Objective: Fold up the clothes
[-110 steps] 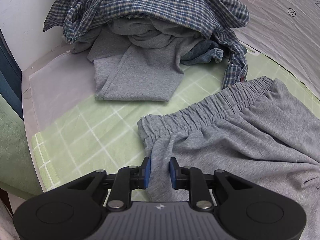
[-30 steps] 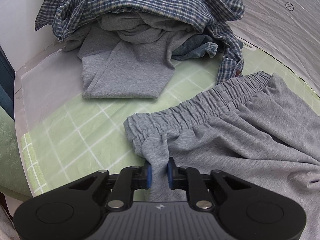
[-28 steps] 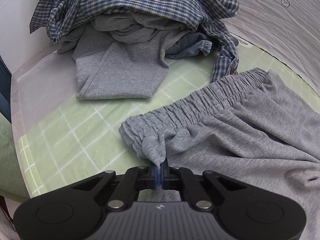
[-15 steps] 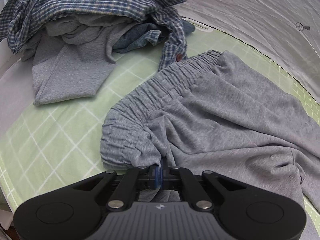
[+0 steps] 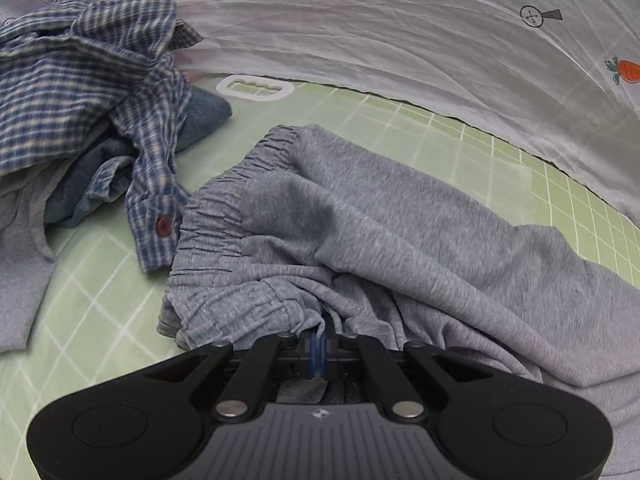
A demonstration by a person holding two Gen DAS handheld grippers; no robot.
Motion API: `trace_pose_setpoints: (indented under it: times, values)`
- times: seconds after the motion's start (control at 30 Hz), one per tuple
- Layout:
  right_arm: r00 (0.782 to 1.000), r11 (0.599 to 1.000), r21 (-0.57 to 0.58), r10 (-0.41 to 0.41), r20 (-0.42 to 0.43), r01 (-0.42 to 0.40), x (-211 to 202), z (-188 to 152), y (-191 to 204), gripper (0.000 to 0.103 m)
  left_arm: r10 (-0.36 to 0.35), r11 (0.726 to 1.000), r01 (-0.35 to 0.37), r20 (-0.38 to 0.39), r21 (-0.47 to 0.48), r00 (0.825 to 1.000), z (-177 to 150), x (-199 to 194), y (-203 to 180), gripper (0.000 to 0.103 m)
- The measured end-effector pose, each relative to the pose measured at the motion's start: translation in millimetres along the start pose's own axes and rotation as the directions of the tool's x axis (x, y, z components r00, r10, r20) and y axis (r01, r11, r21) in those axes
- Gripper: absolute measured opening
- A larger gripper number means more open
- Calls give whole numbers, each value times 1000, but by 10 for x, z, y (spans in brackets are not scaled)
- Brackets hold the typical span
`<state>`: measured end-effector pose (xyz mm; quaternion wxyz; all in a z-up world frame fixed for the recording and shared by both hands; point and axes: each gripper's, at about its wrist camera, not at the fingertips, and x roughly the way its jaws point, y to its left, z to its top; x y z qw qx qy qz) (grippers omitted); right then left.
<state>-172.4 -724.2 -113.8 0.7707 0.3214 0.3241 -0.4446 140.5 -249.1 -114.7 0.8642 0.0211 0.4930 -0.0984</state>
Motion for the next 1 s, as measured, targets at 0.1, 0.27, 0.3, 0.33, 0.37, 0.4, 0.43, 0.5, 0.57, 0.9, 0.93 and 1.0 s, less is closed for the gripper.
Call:
trace_pose_setpoints:
  times: [0.1,0.27,0.3,0.33,0.37,0.4,0.43,0.5,0.57,0.9,0.93,1.0]
  values:
    - [998,1000,9,15,59,-16,-229,24,-32,2,-35,999,36,19,-39,999,145,-70,12,1]
    - [987,999,24,36,159,-41,-633,42,-110,1,24,999,-27,123,17,992,100,-617,303,1]
    - [982,999,41,27,188,-36,-831,-81,-265,1,40,999,-42,139,11,989,57,-750,421,1]
    - [983,998,49,18,183,-27,-914,-195,-342,1,60,998,-59,153,-7,986,4,-894,567,1]
    - [984,998,57,9,177,-19,-997,-310,-419,1,77,997,-73,165,-28,983,-54,-1030,718,1]
    - [985,998,65,-1,172,-11,-1080,-424,-496,1,89,995,-81,172,-55,981,-118,-1148,878,1]
    - [986,997,72,-10,166,-2,-1163,-539,-572,1,101,993,-87,177,-84,979,-178,-1262,1031,1]
    - [988,996,88,-28,154,15,-1329,-767,-726,1,125,986,-103,171,-132,977,-319,-1412,1298,1]
    - [989,994,103,-47,142,32,-1494,-996,-880,1,148,978,-120,157,-173,976,-479,-1520,1550,1]
    - [993,985,139,-106,54,98,-2122,-1996,-1483,1,200,955,-182,55,-236,978,-1051,-1483,1988,3]
    - [994,987,129,-102,36,97,-2112,-2043,-1483,2,206,955,-189,51,-229,977,-1083,-1488,1981,5]
    - [996,990,110,-93,-1,93,-2092,-2138,-1484,2,217,955,-204,42,-215,975,-1147,-1500,1968,11]
